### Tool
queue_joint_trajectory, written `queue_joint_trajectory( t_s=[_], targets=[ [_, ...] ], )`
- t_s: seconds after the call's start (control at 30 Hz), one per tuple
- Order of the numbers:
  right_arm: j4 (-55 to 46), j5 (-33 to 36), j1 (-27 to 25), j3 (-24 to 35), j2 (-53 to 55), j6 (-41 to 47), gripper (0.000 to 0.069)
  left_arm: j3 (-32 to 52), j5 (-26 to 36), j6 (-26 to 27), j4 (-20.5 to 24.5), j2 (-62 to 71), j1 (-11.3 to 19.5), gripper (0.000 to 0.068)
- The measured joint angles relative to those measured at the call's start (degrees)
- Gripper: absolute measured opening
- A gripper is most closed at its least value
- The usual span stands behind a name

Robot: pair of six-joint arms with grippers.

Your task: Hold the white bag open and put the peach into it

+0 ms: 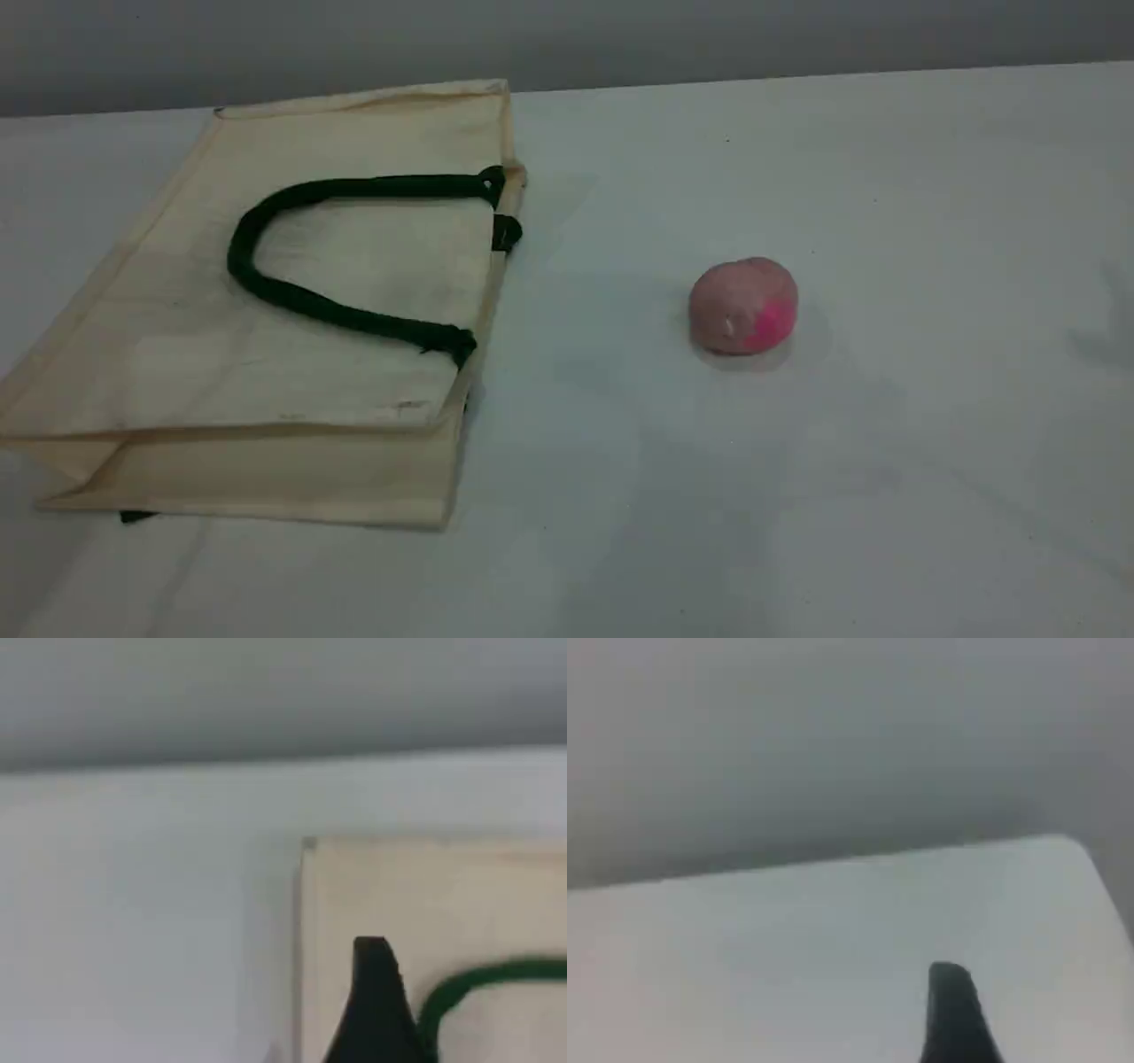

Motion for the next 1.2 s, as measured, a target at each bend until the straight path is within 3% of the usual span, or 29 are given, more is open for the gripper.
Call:
queue_joint_trajectory(
  t_s=[0.27,0.6,0.97,1.2],
  targets=[
    [0.05,1.39,-0.06,-4.58,5.19,-1.05,0.0388,0.00,0.90,-0.05,-0.40,9.96,-0.79,0.0470],
    [-0.06,1.77,-0.06,-5.05,5.23,-1.08,0.0388,-6.05,4.90,-0.05,-0.07,20.18,-5.60,0.0470],
    [-0.06,2.29,-0.06,-5.05,5.23,-1.08,0.0388,-10.32,5.12,-0.46,-0.07,29.28,-5.68,0.0470],
    [-0.06,2.24,-0.06,-5.05,5.23,-1.06,0.0388,-10.61,1.94,-0.53,-0.07,32.48,-5.68,0.0470]
  ],
)
